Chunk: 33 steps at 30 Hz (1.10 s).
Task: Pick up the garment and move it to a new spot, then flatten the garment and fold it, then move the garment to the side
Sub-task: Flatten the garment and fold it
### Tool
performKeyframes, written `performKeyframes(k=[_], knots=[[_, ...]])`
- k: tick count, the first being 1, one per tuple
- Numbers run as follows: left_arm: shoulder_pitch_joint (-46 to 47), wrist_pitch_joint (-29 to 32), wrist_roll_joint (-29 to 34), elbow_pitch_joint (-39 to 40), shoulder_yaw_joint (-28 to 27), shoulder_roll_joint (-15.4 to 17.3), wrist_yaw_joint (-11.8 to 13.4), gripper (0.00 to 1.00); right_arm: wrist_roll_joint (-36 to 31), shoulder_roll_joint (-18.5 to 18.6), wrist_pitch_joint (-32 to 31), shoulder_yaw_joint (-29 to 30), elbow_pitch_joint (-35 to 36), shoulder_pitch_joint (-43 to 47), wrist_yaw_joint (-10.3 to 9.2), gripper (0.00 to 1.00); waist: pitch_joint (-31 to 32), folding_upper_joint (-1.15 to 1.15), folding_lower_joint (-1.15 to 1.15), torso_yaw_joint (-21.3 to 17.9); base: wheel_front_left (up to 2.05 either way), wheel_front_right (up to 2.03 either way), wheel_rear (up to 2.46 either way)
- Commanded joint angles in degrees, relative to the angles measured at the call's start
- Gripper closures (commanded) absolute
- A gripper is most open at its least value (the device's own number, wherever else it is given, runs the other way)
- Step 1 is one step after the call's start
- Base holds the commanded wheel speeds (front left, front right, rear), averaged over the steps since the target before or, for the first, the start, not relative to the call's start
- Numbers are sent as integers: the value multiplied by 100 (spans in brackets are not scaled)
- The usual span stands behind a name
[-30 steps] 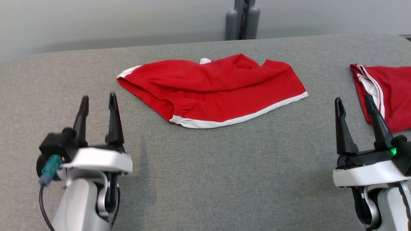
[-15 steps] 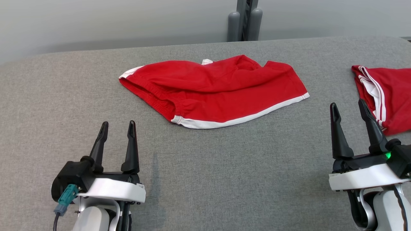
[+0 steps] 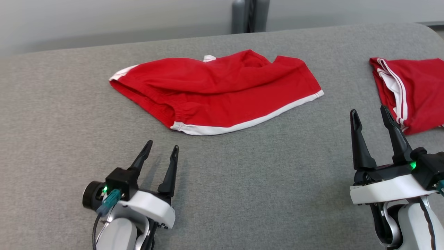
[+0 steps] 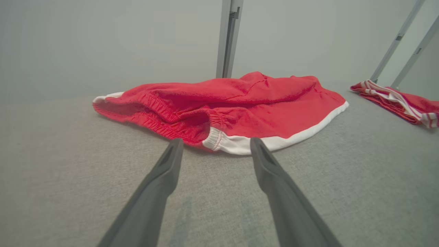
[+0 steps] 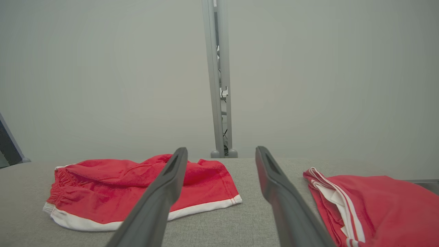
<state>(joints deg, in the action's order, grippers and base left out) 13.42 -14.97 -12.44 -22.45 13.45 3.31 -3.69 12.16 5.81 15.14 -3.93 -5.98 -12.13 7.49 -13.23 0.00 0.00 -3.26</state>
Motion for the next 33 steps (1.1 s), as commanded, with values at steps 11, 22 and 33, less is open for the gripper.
performKeyframes(k=[11,22,33], knots=[[1103,244,137,-1170,111,205,-73,0,-54,-48,1,31,-31,-143,0,0,-366,0,0,-373,0,0,0],[1692,273,8,-1945,287,182,-218,0,-110,-95,1,94,-97,-177,0,0,-449,0,0,-414,0,0,0],[1858,109,-257,-2282,481,108,-334,100,-160,-106,1,144,-171,-129,0,0,-388,0,0,-267,0,0,0]])
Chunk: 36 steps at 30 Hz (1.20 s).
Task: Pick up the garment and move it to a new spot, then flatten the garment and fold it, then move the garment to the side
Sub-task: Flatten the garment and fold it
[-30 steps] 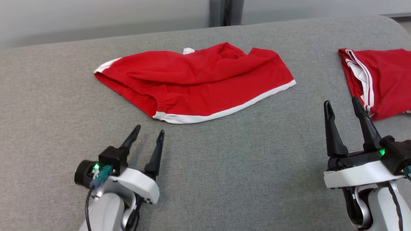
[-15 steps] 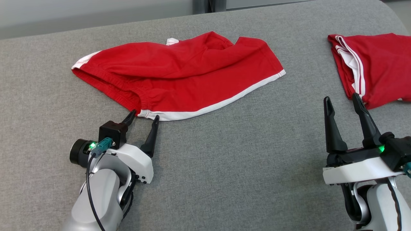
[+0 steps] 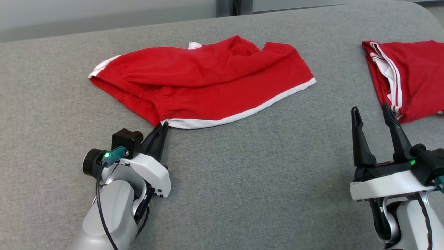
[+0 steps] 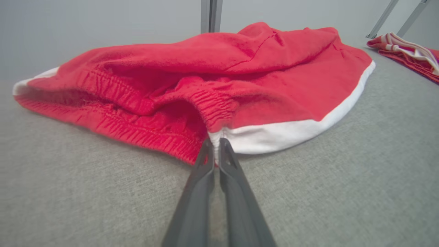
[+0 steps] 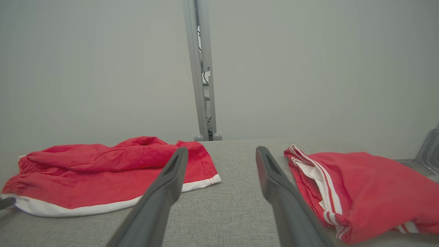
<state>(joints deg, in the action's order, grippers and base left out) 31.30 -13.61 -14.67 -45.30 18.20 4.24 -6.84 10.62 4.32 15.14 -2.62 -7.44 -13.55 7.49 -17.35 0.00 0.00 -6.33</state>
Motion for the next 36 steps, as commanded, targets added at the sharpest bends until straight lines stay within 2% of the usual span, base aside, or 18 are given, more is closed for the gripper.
performKeyframes(k=[1,6,10,17,24,36], knots=[[37,-53,-50,22,21,14,-18,100,-5,58,1,22,-59,28,0,0,42,0,0,68,0,0,0],[-213,-114,4,200,196,65,-42,100,263,130,2,98,-698,-171,0,0,158,0,0,281,0,0,0],[-331,-128,26,383,326,73,-52,100,676,208,-96,8,-1517,-570,0,0,198,0,0,438,0,0,0],[-406,-138,41,637,598,24,-65,100,1703,343,-856,-154,-2908,-1586,0,0,176,0,0,718,0,0,0],[-395,-130,-4,761,808,-21,-59,100,2250,518,-1333,-363,-3795,-2297,0,0,128,0,0,940,0,0,0],[-359,-147,-196,1001,940,-74,-17,100,2817,727,-1383,-981,-4734,-2946,0,0,-46,0,0,1180,0,0,0]])
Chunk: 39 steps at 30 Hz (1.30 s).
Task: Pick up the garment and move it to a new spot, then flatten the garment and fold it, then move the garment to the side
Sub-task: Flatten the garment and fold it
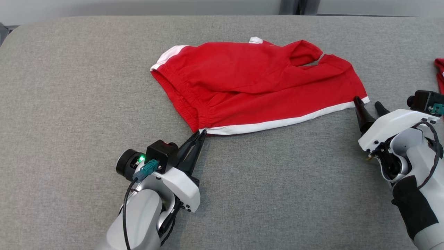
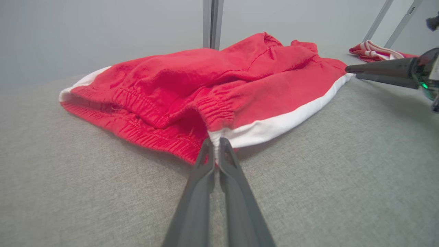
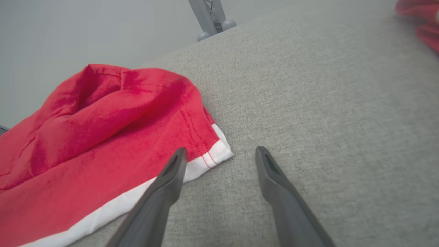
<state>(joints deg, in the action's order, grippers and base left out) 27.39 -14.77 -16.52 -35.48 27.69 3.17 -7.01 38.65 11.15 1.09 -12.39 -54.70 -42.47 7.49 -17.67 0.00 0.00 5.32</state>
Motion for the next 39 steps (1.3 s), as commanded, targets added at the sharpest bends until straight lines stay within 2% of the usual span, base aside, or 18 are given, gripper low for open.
performKeyframes(k=[1,6,7,8,9,19,30,36,39], knots=[[47,-28,-14,33,15,29,0,100,55,66,38,-41,-76,-87,0,0,-25,0,0,30,0,0,0],[122,-33,-41,71,81,18,36,100,238,63,28,-263,-355,-211,0,0,-80,0,0,96,0,0,0],[129,-33,-50,75,90,15,40,100,279,54,15,-319,-380,-231,0,27,-87,0,0,106,0,0,0],[131,-34,-55,76,99,13,41,100,302,52,11,-398,-375,-239,0,68,-94,0,0,116,0,0,0],[134,-35,-57,76,105,13,45,100,336,62,48,-459,-361,-251,0,100,-101,0,0,123,0,0,0],[38,-36,-64,243,48,49,98,100,677,359,635,-943,-66,-201,0,100,57,0,0,134,0,0,0],[-192,-37,-57,1220,-304,296,164,100,1112,746,1029,-1385,925,-77,0,100,603,0,0,-116,0,0,0],[-166,0,-104,1878,-472,484,221,100,1169,881,1169,-1372,1467,-243,0,100,894,0,0,-252,0,0,0],[-93,116,-117,2189,-574,579,327,100,1119,915,1196,-1315,1739,-284,0,100,1042,0,0,-317,0,0,0]])
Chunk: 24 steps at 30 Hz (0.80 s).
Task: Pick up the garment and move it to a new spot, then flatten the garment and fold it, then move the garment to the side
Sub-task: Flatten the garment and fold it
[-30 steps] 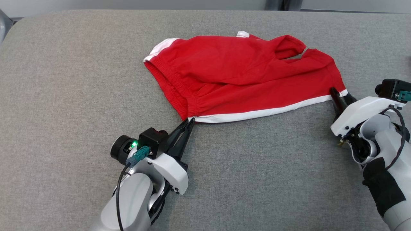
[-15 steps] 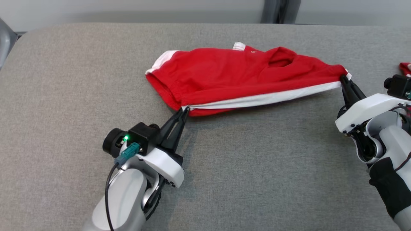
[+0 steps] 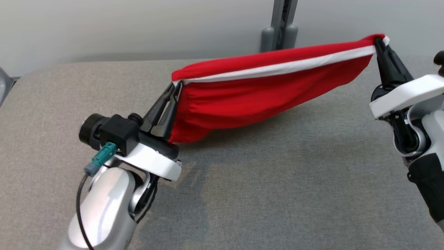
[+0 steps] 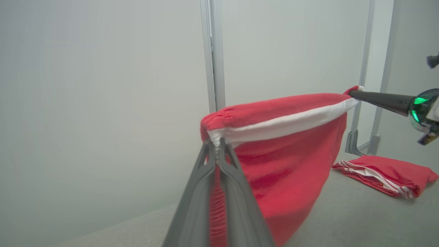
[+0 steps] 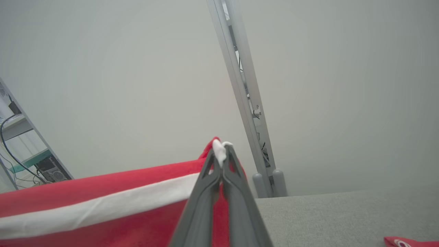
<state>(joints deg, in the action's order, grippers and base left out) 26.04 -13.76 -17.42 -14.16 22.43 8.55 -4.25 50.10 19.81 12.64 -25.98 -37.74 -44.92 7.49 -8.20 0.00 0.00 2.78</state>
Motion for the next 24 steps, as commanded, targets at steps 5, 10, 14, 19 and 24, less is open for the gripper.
performKeyframes(k=[5,10,14,19,24], knots=[[194,365,-28,554,-191,227,188,100,-249,123,33,277,481,-108,0,100,254,0,0,-141,0,0,0],[385,810,-80,976,-307,426,259,100,-658,61,-164,739,874,-157,0,100,289,0,0,-212,0,0,0],[652,1214,-154,1193,-419,590,266,100,-1100,-103,-539,1168,1259,-276,0,100,142,0,0,-282,0,0,0],[1665,1758,-221,1019,-427,779,15,100,-1778,-342,-1222,1742,1752,-882,0,100,-426,0,0,-354,0,0,0],[3061,2005,-288,386,-403,823,-168,100,-2147,-504,-1587,1971,1679,-1950,0,100,-1132,0,0,-471,0,0,0]])
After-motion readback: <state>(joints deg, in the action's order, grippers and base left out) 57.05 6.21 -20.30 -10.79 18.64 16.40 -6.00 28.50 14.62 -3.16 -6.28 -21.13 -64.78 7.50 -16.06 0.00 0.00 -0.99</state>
